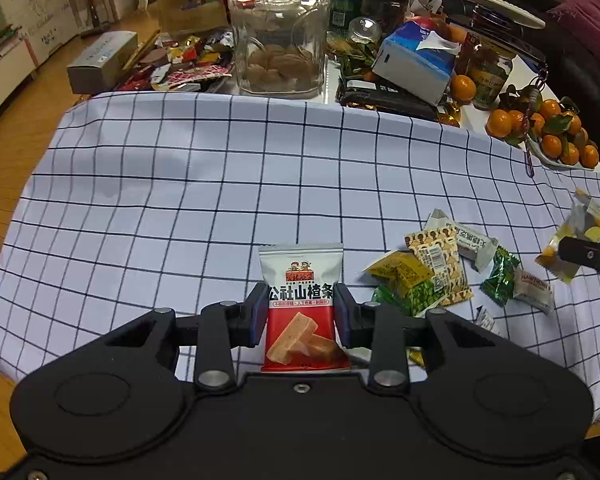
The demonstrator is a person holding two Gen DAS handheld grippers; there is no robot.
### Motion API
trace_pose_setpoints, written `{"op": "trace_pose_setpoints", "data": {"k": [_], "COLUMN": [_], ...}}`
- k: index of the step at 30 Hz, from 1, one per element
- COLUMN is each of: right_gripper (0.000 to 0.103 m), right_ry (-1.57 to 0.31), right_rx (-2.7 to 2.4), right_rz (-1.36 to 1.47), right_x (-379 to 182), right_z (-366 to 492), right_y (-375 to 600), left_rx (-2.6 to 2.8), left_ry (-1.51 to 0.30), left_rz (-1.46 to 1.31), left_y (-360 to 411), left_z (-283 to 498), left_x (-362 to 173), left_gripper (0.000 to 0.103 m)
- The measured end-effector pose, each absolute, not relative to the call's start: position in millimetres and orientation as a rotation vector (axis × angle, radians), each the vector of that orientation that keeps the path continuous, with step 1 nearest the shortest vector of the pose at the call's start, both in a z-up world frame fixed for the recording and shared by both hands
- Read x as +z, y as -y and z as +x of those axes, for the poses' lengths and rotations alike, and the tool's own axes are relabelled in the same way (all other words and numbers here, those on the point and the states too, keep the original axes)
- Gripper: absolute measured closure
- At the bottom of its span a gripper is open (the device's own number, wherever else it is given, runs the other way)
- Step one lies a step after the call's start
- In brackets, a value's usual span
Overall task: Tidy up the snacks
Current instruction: 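Carry both packets over the gold tray while the right tool releases its grey-yellow packet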
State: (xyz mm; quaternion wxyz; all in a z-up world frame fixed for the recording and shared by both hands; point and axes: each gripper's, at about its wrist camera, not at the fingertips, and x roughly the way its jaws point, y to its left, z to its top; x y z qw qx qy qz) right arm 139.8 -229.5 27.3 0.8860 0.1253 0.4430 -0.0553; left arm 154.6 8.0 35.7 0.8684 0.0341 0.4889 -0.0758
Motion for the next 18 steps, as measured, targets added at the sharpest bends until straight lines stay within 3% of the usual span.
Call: {"op": "trace_pose_setpoints", "data": {"k": [18], "right_gripper": [0.064], "right_ry": [-0.780], "right_rx": [-0.044], "right_rz": [0.331], "right_x": [43], "right_z": [-16], "right_y": [187], "left_rx": [-0.145], "left_ry": [-1.038], "left_rz": [0.067], "left_y": [-26], "left_z": [41], "left_x": [19], "left_gripper": [0.060]}}
